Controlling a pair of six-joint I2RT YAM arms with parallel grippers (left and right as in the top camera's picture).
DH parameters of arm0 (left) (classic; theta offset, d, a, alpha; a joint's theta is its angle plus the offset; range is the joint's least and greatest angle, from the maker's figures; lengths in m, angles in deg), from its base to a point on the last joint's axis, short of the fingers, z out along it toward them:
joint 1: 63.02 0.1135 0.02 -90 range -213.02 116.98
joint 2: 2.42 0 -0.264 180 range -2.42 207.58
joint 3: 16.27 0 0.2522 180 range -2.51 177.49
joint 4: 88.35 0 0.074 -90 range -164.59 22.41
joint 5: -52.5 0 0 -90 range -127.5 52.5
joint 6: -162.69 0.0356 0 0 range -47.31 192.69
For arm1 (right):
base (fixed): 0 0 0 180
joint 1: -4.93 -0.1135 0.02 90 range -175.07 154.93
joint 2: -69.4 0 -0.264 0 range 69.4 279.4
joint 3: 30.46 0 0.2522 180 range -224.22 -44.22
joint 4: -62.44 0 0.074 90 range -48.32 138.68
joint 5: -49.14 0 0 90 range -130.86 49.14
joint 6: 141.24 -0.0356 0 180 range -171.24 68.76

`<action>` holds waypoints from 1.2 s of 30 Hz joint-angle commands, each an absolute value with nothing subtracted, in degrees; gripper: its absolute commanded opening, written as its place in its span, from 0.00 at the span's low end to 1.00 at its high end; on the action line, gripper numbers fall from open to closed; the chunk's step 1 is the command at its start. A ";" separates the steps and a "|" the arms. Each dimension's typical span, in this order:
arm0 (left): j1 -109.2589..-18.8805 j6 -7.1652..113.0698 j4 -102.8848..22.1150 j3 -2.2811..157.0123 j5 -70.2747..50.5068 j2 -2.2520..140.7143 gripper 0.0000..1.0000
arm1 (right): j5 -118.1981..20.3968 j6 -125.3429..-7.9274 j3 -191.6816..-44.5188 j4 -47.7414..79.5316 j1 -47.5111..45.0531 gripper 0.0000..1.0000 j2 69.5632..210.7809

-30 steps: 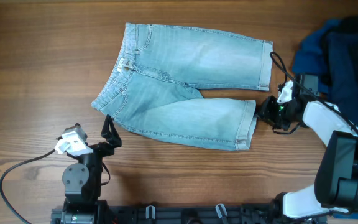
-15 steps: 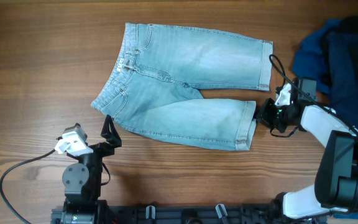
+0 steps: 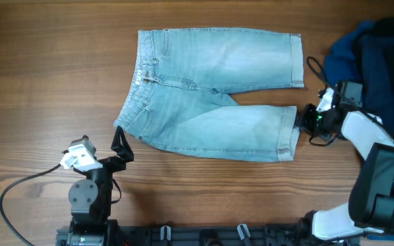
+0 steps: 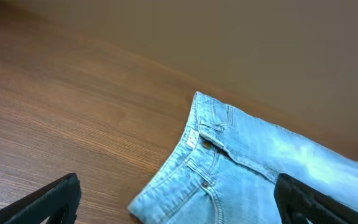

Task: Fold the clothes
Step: 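Grasp the right leg hem of the shorts with the right gripper, then drag the shorts rightward to straighten them, then release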

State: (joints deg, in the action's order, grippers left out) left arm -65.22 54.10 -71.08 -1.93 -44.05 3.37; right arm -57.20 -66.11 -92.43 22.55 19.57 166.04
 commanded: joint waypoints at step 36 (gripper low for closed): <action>-65.41 53.79 -71.08 -2.19 -43.78 3.23 1.00 | -37.48 -63.29 -113.70 11.27 20.01 0.94 166.54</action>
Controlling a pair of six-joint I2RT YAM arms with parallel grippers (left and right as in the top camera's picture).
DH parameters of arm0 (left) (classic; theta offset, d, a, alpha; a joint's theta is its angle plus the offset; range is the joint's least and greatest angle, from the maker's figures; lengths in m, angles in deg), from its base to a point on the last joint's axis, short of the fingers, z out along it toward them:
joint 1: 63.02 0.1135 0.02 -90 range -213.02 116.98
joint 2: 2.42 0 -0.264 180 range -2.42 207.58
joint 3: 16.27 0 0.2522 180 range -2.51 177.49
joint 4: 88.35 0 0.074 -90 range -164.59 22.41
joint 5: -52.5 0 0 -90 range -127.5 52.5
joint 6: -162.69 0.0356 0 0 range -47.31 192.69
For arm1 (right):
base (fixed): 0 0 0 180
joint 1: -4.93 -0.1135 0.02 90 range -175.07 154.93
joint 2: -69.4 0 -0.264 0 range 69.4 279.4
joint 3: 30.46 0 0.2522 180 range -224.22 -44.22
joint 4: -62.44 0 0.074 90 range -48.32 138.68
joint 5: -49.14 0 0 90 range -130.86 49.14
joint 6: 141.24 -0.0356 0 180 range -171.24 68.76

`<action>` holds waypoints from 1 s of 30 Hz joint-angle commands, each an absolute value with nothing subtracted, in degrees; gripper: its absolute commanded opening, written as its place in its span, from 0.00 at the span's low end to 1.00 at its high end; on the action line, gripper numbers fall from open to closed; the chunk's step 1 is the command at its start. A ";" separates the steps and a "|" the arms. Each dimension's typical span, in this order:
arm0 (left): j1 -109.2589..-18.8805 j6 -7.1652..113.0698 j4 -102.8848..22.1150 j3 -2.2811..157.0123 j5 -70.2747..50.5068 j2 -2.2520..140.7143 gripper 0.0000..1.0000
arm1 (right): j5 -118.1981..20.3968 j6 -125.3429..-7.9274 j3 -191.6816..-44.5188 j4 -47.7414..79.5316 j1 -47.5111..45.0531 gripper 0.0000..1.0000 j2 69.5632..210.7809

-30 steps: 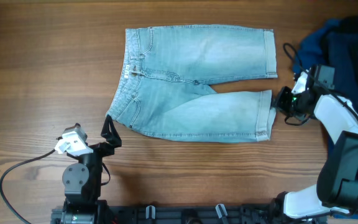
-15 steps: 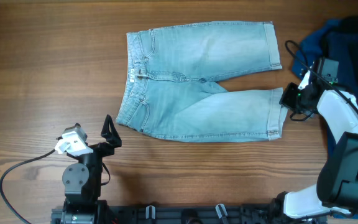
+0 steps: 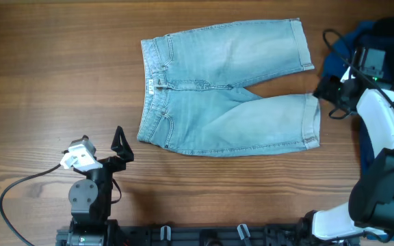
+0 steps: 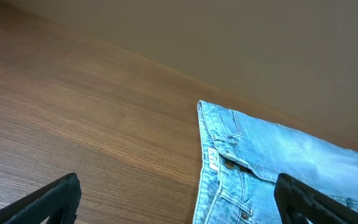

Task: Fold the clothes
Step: 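Drag the shorts rightward to straighten them, then release, then reach the left gripper to the shorts' waistband and grasp it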

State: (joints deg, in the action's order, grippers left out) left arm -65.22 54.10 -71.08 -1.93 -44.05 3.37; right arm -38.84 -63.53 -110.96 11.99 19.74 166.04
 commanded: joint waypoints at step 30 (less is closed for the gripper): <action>-65.37 61.09 -50.25 41.94 -47.11 33.75 1.00 | -51.25 -63.40 -115.58 16.96 19.90 1.00 166.56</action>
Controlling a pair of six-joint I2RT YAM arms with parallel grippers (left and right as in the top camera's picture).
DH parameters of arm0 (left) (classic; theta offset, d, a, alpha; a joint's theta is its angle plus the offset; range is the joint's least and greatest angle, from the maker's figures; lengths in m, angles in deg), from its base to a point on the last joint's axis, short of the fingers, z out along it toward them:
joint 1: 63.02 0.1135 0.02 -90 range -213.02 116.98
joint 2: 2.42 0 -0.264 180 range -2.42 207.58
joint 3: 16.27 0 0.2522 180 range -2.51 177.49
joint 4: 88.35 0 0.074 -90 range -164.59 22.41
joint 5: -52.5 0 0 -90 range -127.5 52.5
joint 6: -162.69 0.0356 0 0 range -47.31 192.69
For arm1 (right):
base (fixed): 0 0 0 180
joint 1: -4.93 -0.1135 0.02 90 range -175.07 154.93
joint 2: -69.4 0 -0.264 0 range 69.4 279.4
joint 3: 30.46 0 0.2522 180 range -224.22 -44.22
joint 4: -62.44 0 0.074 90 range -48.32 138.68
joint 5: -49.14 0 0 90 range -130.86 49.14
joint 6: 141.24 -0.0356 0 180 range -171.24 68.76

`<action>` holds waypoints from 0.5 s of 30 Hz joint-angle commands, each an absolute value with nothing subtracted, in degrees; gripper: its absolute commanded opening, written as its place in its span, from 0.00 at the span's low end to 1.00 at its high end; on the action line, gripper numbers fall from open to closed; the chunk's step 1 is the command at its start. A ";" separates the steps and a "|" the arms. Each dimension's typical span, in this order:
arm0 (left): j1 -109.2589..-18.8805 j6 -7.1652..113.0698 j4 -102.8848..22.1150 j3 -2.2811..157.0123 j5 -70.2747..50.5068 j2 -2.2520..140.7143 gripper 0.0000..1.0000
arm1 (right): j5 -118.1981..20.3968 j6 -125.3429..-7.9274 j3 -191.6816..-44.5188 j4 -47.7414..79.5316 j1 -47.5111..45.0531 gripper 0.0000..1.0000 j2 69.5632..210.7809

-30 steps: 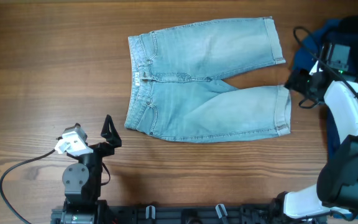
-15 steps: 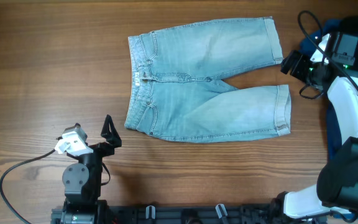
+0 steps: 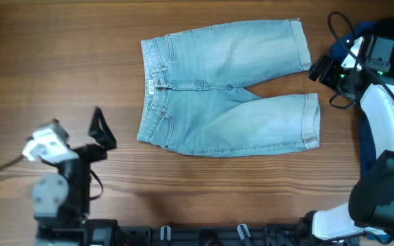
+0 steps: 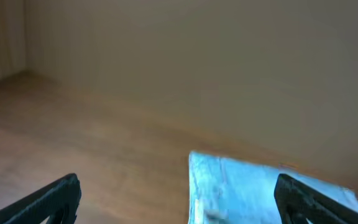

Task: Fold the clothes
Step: 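Reach the left gripper to the shorts' waistband and grasp it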

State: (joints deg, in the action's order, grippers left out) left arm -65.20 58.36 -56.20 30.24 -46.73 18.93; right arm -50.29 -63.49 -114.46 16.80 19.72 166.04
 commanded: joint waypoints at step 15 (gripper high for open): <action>-65.41 61.97 -37.12 59.42 -29.36 86.47 0.50 | -51.25 -63.38 -115.58 16.96 19.90 0.99 166.56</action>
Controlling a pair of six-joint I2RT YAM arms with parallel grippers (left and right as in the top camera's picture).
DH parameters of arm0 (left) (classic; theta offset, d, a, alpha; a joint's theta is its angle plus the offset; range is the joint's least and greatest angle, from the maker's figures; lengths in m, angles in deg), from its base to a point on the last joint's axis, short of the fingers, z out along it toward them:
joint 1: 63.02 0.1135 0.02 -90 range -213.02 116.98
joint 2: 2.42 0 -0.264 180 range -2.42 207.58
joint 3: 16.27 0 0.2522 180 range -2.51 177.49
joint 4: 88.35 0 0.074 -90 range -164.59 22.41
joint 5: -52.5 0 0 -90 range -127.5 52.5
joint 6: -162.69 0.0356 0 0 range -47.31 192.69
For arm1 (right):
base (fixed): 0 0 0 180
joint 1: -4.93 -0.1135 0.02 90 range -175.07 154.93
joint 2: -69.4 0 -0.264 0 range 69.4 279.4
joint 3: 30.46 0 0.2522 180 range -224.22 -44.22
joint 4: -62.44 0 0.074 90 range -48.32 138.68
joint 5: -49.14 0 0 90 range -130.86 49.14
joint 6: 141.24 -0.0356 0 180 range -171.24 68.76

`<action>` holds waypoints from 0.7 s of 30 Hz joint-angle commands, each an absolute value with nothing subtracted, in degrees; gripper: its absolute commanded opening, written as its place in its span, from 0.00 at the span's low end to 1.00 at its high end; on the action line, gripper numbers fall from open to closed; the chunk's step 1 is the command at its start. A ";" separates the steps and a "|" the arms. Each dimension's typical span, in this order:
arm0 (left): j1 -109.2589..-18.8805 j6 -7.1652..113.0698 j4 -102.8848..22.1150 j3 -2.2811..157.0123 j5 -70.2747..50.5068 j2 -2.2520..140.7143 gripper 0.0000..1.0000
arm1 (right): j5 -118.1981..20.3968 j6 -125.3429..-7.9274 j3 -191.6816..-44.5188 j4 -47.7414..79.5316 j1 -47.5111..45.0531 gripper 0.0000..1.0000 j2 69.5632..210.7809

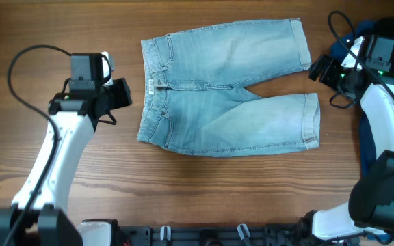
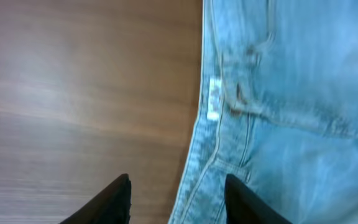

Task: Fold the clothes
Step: 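Reach the left gripper to the shorts' waistband and grasp it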

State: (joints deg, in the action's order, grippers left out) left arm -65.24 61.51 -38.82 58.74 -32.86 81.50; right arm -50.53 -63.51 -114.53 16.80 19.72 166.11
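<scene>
Light blue denim shorts [image 1: 224, 85] lie flat in the middle of the table, waistband to the left and both legs pointing right. My left gripper [image 1: 122, 94] is just left of the waistband. In the left wrist view the left gripper [image 2: 178, 190] is open, its dark fingertips [image 2: 118, 200] straddling the waistband edge [image 2: 211, 118] from above, one over wood and one over denim. My right gripper [image 1: 318, 68] sits just right of the upper leg's hem, with no cloth seen in it; its jaw state does not show.
A pile of dark blue clothes [image 1: 378, 48] lies at the right edge behind the right arm. A black cable [image 1: 19, 65] loops from the left arm over the wooden table [image 1: 60, 34]. Another cable [image 1: 337, 27] runs by the right wrist.
My left arm has moved from the front left of the table up and right to the waistband, and its camera now looks down on the denim. The shorts and right arm have not moved.
The shorts first lay skewed, my right gripper at the lower leg's hem and the left arm parked at the front. Then the shorts lay straighter and further right, the right gripper off the hem. The right gripper then stood by the upper hem; now the left is at the waistband.
</scene>
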 commanded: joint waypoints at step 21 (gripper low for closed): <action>-65.41 61.97 -28.31 55.71 -21.42 97.90 0.51 | -51.25 -63.40 -115.58 16.96 19.90 0.99 166.56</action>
